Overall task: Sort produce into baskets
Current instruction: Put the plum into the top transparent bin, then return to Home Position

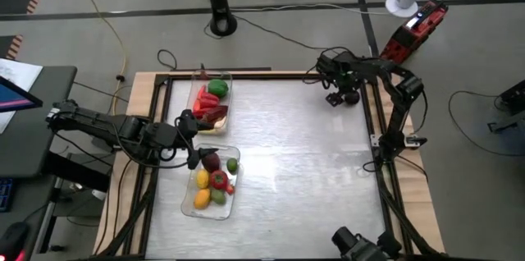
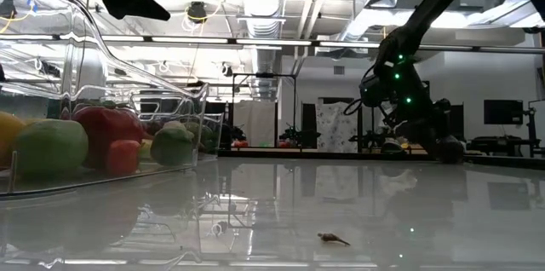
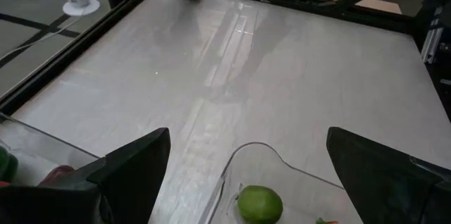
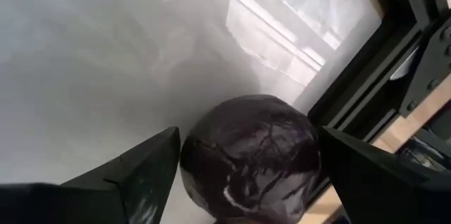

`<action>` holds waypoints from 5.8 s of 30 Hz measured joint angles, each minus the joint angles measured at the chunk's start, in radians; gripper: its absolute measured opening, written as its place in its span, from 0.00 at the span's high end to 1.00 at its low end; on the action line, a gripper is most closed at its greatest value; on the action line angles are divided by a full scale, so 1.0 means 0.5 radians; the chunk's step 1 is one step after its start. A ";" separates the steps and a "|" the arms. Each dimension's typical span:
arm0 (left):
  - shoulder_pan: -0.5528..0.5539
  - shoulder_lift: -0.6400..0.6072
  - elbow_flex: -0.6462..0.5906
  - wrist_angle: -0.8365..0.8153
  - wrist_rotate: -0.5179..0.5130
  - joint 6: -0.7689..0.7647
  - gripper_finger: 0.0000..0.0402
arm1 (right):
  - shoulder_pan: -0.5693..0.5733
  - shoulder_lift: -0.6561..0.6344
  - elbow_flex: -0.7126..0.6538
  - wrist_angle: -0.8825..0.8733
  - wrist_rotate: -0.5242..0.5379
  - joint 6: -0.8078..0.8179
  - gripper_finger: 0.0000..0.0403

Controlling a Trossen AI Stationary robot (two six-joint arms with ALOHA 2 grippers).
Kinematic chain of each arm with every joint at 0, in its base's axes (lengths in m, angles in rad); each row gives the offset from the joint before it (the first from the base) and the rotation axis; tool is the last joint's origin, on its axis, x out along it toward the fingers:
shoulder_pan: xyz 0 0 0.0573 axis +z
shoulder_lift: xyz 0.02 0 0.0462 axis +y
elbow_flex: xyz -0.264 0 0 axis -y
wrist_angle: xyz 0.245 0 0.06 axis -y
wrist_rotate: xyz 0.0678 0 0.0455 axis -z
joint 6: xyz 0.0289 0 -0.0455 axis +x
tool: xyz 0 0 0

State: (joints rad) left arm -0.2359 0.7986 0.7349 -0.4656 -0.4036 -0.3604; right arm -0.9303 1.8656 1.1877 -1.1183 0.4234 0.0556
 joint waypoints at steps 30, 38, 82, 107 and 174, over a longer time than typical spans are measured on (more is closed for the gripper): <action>0.000 -0.001 0.000 -0.035 0.010 -0.038 0.08 | 0.698 -0.012 0.210 -0.144 -0.284 -0.024 0.24; 0.001 -0.007 0.002 -0.069 -0.084 -0.044 0.08 | 1.114 -0.016 0.630 0.138 -0.558 -0.226 0.25; -0.173 -1.005 -0.886 0.706 -0.102 0.170 0.08 | 1.331 0.767 1.724 1.660 -1.426 -0.491 0.07; -0.172 -1.448 -1.444 1.151 -0.340 0.355 0.08 | 1.718 -0.966 -0.750 2.944 -0.540 -0.311 0.11; -0.163 -1.467 -1.455 1.152 -0.788 0.719 0.08 | 1.988 -3.726 -2.240 2.317 0.194 0.117 0.11</action>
State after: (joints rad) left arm -0.3172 0.0650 0.0074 0.1102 -0.7975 -0.0007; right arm 0.0639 0.0025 0.0677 0.0403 0.5205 0.1139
